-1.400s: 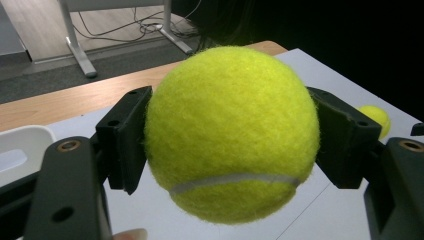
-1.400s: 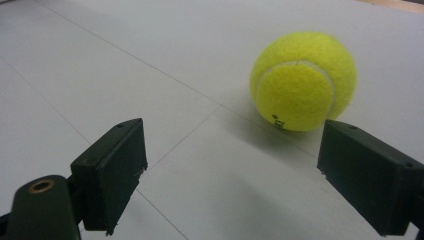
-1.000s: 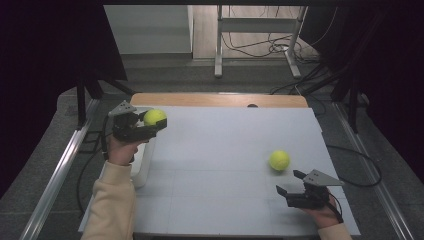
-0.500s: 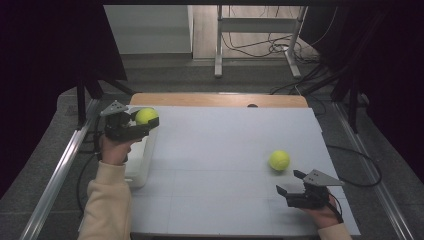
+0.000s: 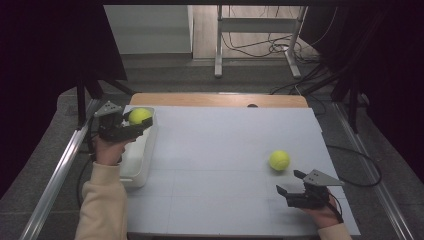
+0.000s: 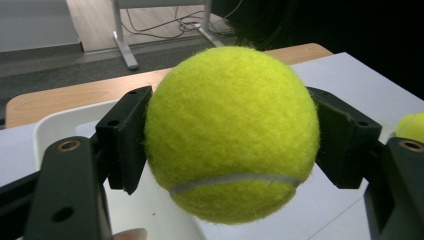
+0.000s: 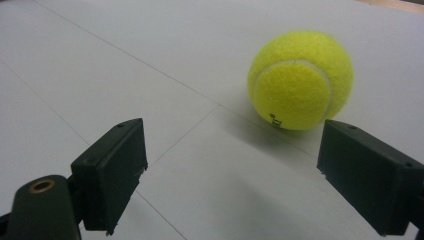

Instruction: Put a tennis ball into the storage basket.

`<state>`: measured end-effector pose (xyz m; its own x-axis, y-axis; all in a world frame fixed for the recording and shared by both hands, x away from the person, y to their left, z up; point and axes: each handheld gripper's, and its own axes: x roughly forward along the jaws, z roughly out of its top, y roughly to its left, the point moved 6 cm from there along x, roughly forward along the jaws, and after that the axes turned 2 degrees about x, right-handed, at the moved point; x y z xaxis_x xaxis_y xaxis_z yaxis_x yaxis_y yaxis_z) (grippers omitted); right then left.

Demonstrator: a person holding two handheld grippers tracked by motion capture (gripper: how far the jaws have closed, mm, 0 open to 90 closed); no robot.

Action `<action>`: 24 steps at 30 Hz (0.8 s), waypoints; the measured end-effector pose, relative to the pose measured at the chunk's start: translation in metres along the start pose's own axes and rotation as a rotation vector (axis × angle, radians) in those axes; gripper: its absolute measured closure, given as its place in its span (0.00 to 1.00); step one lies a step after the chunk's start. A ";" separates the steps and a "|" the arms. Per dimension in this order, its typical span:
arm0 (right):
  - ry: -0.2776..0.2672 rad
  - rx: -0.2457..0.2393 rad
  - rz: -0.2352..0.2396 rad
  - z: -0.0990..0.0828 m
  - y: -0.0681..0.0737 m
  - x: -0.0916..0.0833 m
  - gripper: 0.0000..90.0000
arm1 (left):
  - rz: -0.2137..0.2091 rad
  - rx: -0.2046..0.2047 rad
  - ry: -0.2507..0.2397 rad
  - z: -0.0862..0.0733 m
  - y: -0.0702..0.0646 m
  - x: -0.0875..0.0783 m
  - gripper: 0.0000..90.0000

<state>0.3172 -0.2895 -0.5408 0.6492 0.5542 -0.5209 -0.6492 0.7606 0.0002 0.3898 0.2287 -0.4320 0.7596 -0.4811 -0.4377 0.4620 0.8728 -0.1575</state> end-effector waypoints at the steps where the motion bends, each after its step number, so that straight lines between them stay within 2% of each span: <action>1: 0.000 0.000 0.000 0.000 0.000 0.000 0.14 | 0.003 -0.003 0.001 -0.001 0.002 -0.001 0.29; 19: 0.002 -0.002 0.003 0.000 0.000 0.001 0.14 | 0.050 -0.044 0.027 -0.012 0.024 0.000 0.29; 24: 0.005 -0.003 0.004 -0.001 0.000 0.001 0.14 | 0.072 -0.045 0.048 -0.016 0.029 0.001 0.29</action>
<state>0.3173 -0.2888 -0.5418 0.6448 0.5554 -0.5252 -0.6528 0.7575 -0.0005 0.3965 0.2544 -0.4513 0.7666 -0.4134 -0.4914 0.3851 0.9083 -0.1634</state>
